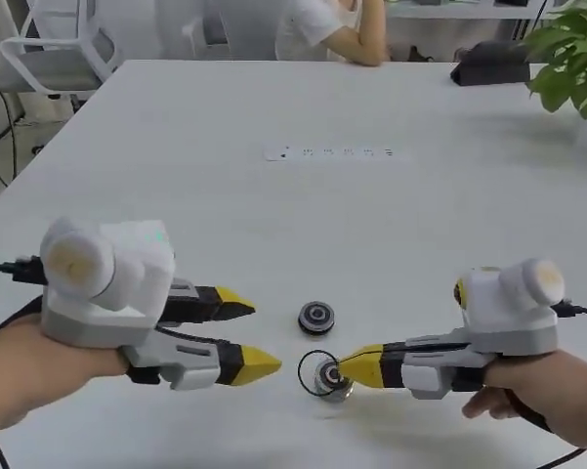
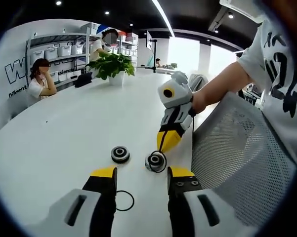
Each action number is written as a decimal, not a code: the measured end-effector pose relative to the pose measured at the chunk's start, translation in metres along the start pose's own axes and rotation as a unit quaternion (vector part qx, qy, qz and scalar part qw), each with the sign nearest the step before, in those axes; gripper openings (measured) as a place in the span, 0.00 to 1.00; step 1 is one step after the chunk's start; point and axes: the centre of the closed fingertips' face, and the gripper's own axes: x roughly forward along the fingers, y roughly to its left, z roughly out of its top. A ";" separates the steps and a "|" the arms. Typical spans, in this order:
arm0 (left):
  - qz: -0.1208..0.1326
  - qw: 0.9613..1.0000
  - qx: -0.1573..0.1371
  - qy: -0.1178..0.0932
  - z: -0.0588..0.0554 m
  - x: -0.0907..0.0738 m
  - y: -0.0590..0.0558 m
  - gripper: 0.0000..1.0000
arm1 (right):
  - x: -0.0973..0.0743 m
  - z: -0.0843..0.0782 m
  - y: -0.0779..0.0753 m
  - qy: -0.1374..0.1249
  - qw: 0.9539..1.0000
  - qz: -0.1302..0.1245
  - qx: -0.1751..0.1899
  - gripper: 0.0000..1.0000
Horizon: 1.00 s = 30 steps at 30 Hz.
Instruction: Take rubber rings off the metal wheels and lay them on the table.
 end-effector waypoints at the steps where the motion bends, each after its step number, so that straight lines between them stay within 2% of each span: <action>1: 0.004 1.000 -0.003 -0.002 -0.001 -0.002 0.002 0.38 | 0.000 0.001 0.001 0.001 1.000 0.001 -0.002 0.00; 7: 0.028 0.999 -0.015 -0.001 -0.013 -0.019 0.011 0.42 | 0.003 0.007 0.005 0.002 1.000 0.005 -0.007 0.00; 18: 0.052 0.998 -0.025 0.010 -0.036 -0.039 0.016 0.48 | 0.014 0.024 0.013 -0.008 1.000 0.015 -0.013 0.00; 30: 0.074 0.997 -0.033 0.009 -0.042 -0.056 0.023 0.55 | 0.042 0.033 0.015 0.002 1.000 0.015 -0.026 0.00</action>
